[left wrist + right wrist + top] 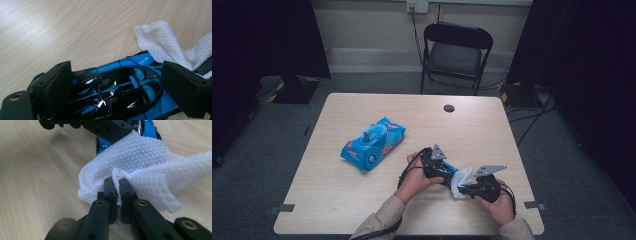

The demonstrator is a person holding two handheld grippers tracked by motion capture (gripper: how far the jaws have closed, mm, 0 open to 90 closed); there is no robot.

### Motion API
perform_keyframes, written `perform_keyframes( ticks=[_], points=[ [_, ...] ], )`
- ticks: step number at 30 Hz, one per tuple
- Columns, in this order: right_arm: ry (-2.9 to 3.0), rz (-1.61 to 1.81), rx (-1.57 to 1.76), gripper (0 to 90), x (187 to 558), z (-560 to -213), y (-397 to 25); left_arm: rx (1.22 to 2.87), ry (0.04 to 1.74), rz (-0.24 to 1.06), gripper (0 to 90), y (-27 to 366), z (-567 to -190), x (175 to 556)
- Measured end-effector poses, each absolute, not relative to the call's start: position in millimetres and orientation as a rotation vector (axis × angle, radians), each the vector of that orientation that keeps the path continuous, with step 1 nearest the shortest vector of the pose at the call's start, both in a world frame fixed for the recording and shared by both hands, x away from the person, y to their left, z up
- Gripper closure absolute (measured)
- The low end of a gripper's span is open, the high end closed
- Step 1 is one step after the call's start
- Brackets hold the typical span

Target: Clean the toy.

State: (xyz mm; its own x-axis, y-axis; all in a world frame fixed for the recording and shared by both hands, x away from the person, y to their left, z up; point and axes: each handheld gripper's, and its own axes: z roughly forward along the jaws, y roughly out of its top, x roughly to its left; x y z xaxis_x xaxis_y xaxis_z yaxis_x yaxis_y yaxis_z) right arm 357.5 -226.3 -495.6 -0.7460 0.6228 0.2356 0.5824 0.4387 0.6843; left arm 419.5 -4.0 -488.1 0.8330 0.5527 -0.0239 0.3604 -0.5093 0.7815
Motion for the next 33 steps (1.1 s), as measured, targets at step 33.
perform_keyframes(
  ticks=[33],
  points=[
    [2.647,1.387,1.079,86.9,357.0,-488.8,-221.1,2.154,0.657,0.289,10.1,-3.7,-489.2,418.5]
  ],
)
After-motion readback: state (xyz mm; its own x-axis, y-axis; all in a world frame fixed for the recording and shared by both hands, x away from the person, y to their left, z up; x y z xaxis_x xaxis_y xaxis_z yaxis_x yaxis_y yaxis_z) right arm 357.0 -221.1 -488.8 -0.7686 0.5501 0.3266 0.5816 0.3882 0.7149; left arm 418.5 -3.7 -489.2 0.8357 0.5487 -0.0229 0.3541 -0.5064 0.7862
